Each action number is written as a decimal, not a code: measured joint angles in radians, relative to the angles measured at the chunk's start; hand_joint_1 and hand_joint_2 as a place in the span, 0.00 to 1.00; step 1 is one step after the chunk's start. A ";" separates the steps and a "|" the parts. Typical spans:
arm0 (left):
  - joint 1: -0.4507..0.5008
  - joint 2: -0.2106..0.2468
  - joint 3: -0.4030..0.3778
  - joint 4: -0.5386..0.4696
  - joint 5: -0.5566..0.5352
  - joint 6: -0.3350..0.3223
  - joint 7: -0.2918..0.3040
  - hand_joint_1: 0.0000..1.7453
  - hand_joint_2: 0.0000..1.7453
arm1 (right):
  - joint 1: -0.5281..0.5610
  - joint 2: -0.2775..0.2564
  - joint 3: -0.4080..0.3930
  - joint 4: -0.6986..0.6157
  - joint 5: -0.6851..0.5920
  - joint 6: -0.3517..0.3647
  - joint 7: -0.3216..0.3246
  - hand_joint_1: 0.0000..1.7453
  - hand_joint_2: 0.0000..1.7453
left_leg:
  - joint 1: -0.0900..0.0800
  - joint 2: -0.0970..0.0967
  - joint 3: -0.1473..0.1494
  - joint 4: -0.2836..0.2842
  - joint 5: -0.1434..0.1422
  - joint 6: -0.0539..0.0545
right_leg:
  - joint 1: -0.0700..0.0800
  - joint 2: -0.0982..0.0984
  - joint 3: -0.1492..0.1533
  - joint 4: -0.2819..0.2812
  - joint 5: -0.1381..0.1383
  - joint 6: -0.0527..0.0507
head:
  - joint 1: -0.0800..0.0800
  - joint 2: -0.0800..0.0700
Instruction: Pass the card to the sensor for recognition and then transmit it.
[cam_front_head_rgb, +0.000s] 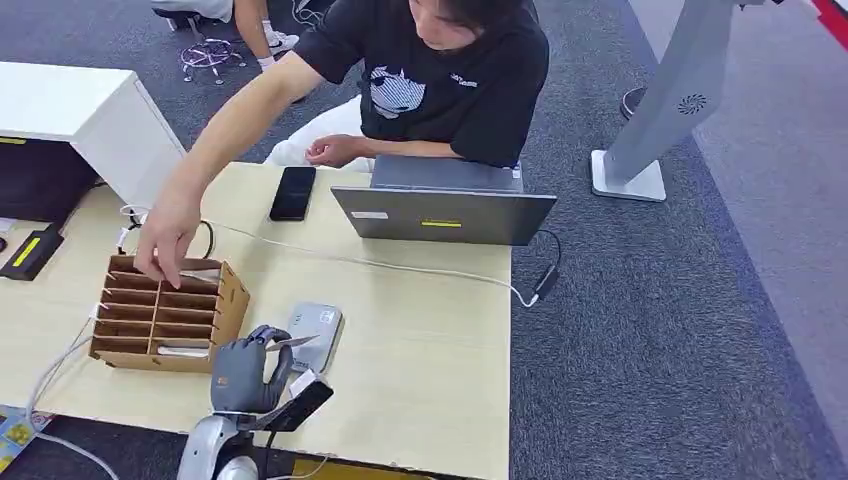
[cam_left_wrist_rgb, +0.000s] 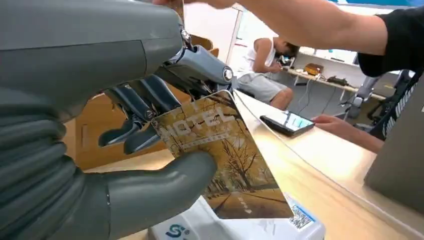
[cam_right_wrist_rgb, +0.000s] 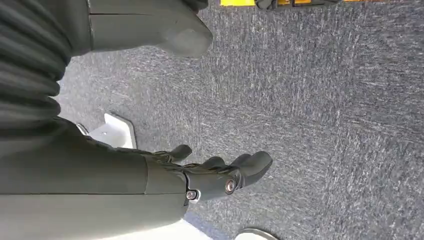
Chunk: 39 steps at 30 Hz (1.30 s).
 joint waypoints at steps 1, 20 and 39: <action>0.001 0.000 0.000 0.000 -0.003 -0.002 0.006 1.00 1.00 | 0.000 0.000 0.000 0.000 0.000 0.000 0.000 0.00 1.00 | 0.000 0.000 0.000 0.000 0.000 0.000 | 0.000 0.000 0.000 0.000 0.000 0.000 | 0.000 0.000; 0.003 -0.001 0.000 0.001 -0.016 -0.025 0.029 1.00 1.00 | 0.002 0.000 0.000 0.000 0.001 -0.008 0.003 0.00 1.00 | 0.000 0.000 0.000 0.000 0.000 0.000 | 0.000 0.000 0.000 0.000 0.000 0.000 | 0.000 0.000; -0.027 0.060 0.037 -0.222 0.008 0.039 0.010 1.00 1.00 | 0.010 -0.002 -0.001 0.000 0.017 -0.012 0.025 0.00 1.00 | 0.000 0.000 0.000 0.000 0.000 0.000 | 0.000 0.000 0.000 0.000 0.000 0.000 | 0.000 0.000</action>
